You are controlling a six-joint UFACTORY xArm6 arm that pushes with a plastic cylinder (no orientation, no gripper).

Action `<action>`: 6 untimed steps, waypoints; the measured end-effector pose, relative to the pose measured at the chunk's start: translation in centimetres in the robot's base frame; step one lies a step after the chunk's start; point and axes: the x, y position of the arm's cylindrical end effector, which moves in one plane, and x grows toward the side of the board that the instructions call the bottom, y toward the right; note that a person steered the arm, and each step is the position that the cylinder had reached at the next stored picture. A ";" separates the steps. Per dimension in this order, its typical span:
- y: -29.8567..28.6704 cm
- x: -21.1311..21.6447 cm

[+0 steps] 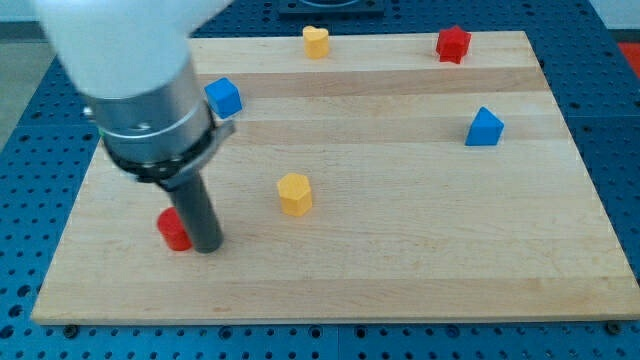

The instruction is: Slide the red circle to the bottom left of the board

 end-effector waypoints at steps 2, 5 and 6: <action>4.2 -2.8; -4.6 -1.8; -5.8 -1.3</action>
